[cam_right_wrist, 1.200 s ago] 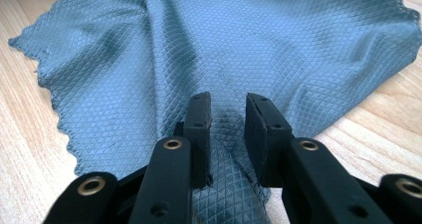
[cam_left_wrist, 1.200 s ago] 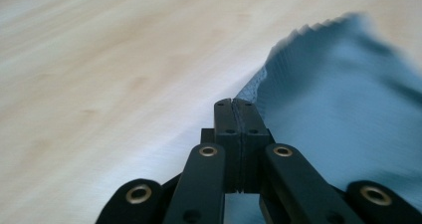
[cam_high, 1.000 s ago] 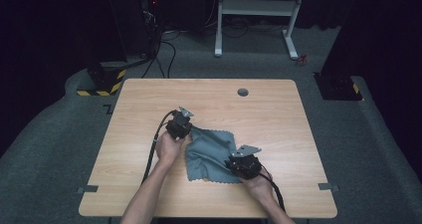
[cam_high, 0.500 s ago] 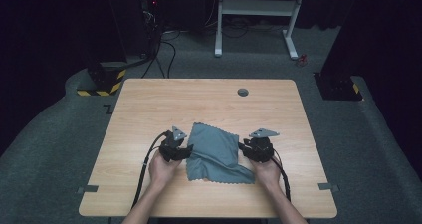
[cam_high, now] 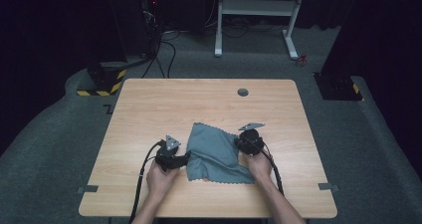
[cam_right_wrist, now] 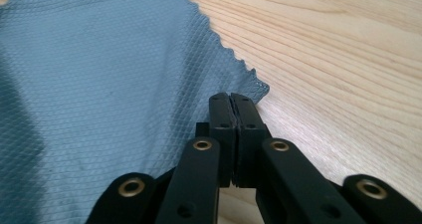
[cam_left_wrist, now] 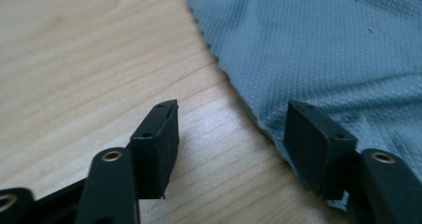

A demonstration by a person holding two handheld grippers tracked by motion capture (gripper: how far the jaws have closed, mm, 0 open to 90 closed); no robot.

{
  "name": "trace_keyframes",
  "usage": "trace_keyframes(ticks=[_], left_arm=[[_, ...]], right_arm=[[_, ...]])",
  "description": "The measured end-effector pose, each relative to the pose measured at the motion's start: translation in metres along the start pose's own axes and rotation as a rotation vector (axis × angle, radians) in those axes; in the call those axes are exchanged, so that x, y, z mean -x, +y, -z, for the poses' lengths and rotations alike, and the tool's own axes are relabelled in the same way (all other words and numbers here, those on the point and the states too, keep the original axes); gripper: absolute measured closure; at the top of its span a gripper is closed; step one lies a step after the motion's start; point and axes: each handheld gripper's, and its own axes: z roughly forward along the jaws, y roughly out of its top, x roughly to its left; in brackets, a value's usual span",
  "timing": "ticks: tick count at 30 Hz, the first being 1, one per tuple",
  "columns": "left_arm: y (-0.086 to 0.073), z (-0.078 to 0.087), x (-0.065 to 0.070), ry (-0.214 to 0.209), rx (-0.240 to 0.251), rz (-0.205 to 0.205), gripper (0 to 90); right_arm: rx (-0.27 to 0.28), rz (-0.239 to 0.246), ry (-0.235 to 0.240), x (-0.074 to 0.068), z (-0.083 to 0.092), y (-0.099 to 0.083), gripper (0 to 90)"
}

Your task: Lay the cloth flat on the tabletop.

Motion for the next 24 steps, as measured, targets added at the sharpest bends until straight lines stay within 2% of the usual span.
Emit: trace_keyframes(ticks=[2, 3, 4, 5, 6, 7, 8, 9, 10, 12, 13, 14, 15, 16, 19, 20, 21, 23, 24], left_arm=[[0.000, 0.000, 0.000, 0.000, 0.000, 0.000, 37.9], [0.000, 0.000, 0.000, 0.000, 0.000, 0.000, 37.9], [0.000, 0.000, 0.000, 0.000, 0.003, 0.003, 37.9], [0.000, 0.000, 0.000, 0.000, 0.003, 0.003, 37.9], [0.000, 0.000, 0.000, 0.000, 0.003, 0.003, 37.9], [0.000, 0.000, 0.000, 0.000, 0.002, 0.003, 37.9], [0.000, 0.000, 0.000, 0.000, 0.003, 0.002, 37.9], [0.000, 0.000, 0.000, 0.000, 0.003, 0.002, 37.9], [0.000, 0.000, 0.000, 0.000, 0.003, 0.002, 37.9], [0.000, 0.000, 0.000, 0.000, 0.003, 0.002, 37.9], [0.000, 0.000, 0.000, 0.000, 0.003, 0.002, 37.9], [0.000, 0.000, 0.000, 0.000, 0.003, 0.002, 37.9], [0.000, 0.000, 0.000, 0.000, 0.003, 0.002, 37.9], [0.000, 0.000, 0.000, 0.000, 0.003, 0.001, 37.8], [0.000, 0.000, 0.000, 0.001, 0.003, 0.001, 37.8], [0.000, 0.000, 0.000, 0.001, 0.003, 0.002, 37.8], [0.000, 0.000, 0.000, 0.001, 0.002, 0.003, 37.8], [0.000, 0.000, 0.000, 0.001, 0.003, 0.002, 37.8], [0.000, 0.000, 0.000, 0.001, 0.003, 0.002, 37.8]], right_arm=[[0.040, 0.013, -0.001, -0.003, 0.010, 0.008, 89.4], [0.040, 0.013, -0.001, -0.003, 0.010, 0.008, 89.4], [0.075, 0.045, 0.004, -0.012, 0.021, 0.017, 89.4], [0.075, 0.045, 0.004, -0.012, 0.021, 0.017, 89.4], [0.094, 0.098, 0.013, -0.026, 0.030, 0.026, 89.3], [0.094, 0.098, 0.013, -0.026, 0.030, 0.026, 89.3], [0.102, 0.165, 0.035, -0.043, 0.033, 0.032, 89.1], [0.102, 0.165, 0.035, -0.043, 0.033, 0.032, 89.1], [0.097, 0.203, 0.070, -0.059, 0.029, 0.035, 89.1], [0.074, 0.237, 0.112, -0.072, 0.018, 0.035, 88.7], [0.074, 0.237, 0.112, -0.072, 0.018, 0.035, 88.7], [0.030, 0.256, 0.178, -0.083, 0.005, 0.032, 85.1], [0.030, 0.256, 0.178, -0.083, 0.005, 0.032, 85.1], [0.016, 0.278, 0.196, -0.089, -0.002, 0.029, 77.4], [0.063, 0.242, 0.190, -0.084, 0.006, 0.030, 77.4], [0.081, 0.200, 0.184, -0.078, 0.013, 0.031, 77.6], [0.094, 0.182, 0.176, -0.071, 0.017, 0.031, 77.7], [0.096, 0.170, 0.166, -0.066, 0.020, 0.031, 77.7], [0.077, 0.165, 0.133, -0.057, 0.021, 0.028, 77.2]])
